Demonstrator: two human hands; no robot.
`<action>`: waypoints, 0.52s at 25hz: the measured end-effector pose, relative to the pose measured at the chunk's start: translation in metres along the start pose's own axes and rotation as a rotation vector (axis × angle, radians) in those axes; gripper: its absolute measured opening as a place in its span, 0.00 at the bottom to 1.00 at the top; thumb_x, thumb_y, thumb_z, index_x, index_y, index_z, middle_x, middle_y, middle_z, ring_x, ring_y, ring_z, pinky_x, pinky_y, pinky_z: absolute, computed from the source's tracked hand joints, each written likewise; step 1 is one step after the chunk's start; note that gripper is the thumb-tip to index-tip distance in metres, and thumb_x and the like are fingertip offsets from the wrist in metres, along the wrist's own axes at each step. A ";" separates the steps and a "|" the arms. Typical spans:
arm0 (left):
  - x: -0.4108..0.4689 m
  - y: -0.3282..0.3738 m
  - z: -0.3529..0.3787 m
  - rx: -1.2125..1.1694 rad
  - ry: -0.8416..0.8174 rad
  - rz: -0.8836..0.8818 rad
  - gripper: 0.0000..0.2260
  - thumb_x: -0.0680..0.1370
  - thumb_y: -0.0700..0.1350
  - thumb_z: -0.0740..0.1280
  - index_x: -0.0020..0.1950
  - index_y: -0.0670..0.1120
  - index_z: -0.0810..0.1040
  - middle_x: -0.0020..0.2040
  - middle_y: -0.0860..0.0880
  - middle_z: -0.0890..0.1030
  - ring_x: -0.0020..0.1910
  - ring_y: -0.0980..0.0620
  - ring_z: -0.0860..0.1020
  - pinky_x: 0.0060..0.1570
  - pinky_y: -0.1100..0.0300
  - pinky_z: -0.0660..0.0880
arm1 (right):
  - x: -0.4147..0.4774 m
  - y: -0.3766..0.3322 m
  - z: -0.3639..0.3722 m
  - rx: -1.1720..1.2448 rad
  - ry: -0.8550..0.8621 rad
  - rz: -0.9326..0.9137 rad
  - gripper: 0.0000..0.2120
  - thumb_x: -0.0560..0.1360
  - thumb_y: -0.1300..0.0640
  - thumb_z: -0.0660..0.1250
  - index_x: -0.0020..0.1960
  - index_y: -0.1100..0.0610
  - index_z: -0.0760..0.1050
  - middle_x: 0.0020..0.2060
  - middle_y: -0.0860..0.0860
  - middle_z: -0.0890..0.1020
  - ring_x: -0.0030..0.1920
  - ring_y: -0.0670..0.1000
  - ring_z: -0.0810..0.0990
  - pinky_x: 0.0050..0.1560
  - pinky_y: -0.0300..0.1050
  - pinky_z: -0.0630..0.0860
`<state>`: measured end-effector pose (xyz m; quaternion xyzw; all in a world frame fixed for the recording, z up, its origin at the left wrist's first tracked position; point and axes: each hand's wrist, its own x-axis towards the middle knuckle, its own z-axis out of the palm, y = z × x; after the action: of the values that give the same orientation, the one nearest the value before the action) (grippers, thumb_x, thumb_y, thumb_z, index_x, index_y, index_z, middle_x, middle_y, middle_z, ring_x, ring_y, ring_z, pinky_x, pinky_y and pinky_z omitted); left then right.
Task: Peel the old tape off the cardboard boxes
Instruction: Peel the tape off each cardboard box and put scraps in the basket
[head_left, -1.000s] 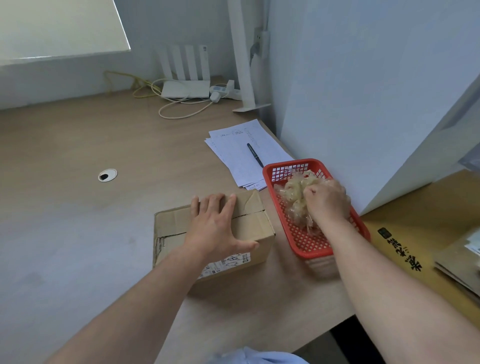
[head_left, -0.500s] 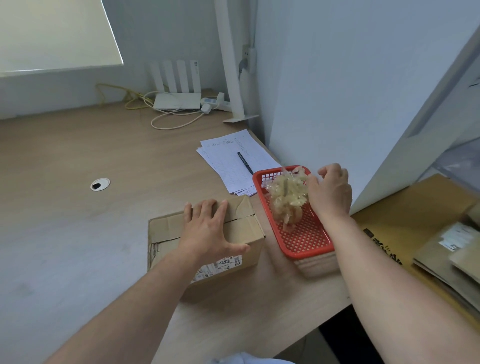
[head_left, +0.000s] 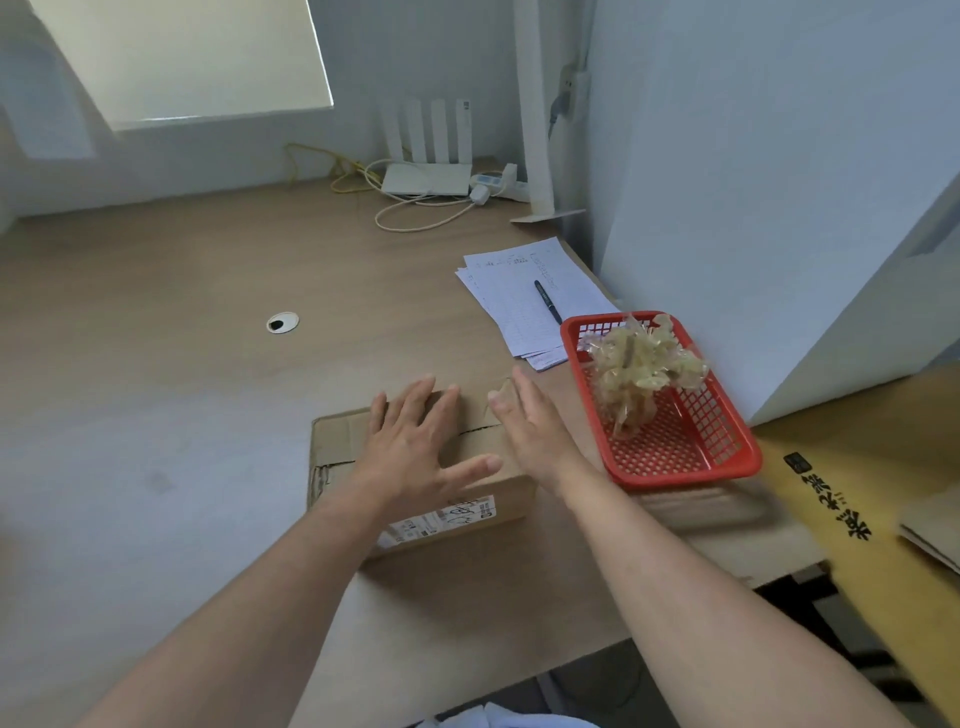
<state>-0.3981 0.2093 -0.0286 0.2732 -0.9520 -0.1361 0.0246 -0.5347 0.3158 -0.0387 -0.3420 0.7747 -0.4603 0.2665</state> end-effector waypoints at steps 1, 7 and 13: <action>-0.007 -0.008 -0.003 -0.018 0.011 -0.040 0.47 0.66 0.80 0.47 0.79 0.54 0.48 0.79 0.50 0.44 0.77 0.53 0.40 0.73 0.49 0.34 | -0.002 0.001 0.005 0.056 -0.022 0.014 0.33 0.79 0.43 0.57 0.77 0.54 0.50 0.77 0.50 0.55 0.76 0.48 0.53 0.74 0.44 0.51; -0.062 -0.062 -0.019 -0.227 0.140 -0.326 0.43 0.72 0.63 0.69 0.79 0.54 0.49 0.79 0.48 0.42 0.77 0.51 0.41 0.75 0.52 0.42 | -0.012 -0.008 0.026 0.153 -0.133 0.057 0.38 0.76 0.49 0.66 0.78 0.51 0.48 0.76 0.50 0.57 0.75 0.47 0.56 0.75 0.45 0.52; -0.095 -0.091 -0.022 -0.773 0.116 -0.512 0.49 0.69 0.51 0.77 0.78 0.58 0.46 0.77 0.54 0.51 0.76 0.52 0.54 0.72 0.50 0.61 | -0.024 -0.016 0.038 0.192 -0.172 0.099 0.49 0.67 0.55 0.75 0.78 0.50 0.47 0.75 0.49 0.58 0.74 0.48 0.58 0.74 0.51 0.57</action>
<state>-0.2680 0.1796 -0.0301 0.4774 -0.7304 -0.4670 0.1436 -0.4872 0.3087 -0.0390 -0.3147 0.7173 -0.4874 0.3858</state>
